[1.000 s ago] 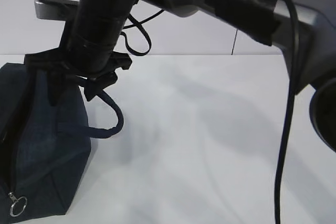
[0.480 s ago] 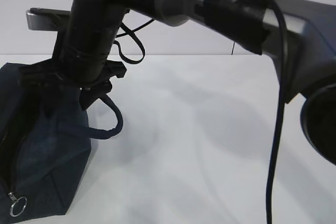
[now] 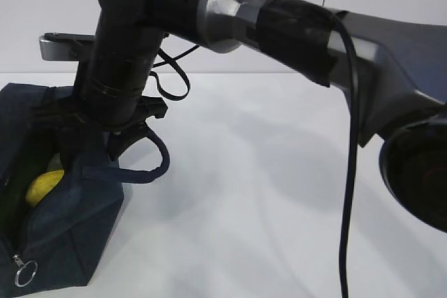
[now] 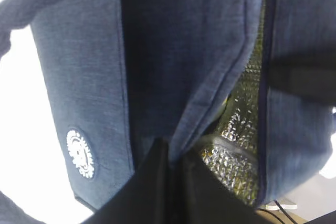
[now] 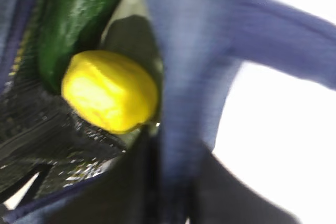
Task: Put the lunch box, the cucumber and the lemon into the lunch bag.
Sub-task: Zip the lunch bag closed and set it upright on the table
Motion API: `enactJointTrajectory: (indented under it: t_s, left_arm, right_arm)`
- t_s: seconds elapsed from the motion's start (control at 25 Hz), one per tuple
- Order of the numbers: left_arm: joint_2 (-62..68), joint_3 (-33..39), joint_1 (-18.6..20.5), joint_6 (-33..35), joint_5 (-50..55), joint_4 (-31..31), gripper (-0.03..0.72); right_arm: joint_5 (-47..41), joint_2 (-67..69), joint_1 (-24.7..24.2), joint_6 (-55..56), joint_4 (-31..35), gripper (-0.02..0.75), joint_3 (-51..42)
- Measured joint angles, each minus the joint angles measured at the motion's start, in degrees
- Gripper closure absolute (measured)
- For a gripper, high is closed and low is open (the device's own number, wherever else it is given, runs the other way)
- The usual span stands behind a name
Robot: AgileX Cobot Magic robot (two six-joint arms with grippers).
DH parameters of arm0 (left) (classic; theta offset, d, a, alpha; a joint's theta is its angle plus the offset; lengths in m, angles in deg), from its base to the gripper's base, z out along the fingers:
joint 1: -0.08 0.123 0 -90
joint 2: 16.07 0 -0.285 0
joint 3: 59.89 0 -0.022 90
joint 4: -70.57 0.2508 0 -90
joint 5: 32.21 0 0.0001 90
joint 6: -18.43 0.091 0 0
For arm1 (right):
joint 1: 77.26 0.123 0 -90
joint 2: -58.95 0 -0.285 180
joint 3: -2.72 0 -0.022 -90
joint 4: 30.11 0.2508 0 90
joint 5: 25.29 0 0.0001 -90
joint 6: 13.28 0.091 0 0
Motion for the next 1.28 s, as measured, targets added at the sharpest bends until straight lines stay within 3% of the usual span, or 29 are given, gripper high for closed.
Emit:
enactJointTrajectory:
  t_s: [0.12,0.32,0.4,0.8,1.04,1.28]
  left_arm:
    - [0.00,0.00,0.00,0.00,0.22,-0.22,0.681]
    - [0.00,0.00,0.00,0.00,0.82,-0.34,0.681]
    - [0.00,0.00,-0.12,0.26,0.95,-0.59,0.681]
    - [0.00,0.00,-9.30,4.29,-0.66,-8.51,0.681]
    - [0.00,-2.14,-11.63,4.38,-1.21,-11.19,0.681]
    - [1.43,-8.56,-13.80,2.41,1.69,-11.34,0.681]
  right_arm:
    - [0.00,0.00,0.04,0.00,-1.27,0.362,0.00]
    - [0.00,0.00,0.04,0.00,-3.15,0.661,0.00]
    - [0.00,0.00,0.13,0.00,-4.67,0.722,0.00]
    - [-0.95,-3.27,0.17,0.00,-16.35,0.738,0.20]
    - [-1.42,-6.49,0.17,0.00,-19.84,0.738,-0.55]
    - [-1.18,-9.84,-1.21,0.00,-20.95,0.738,-8.69]
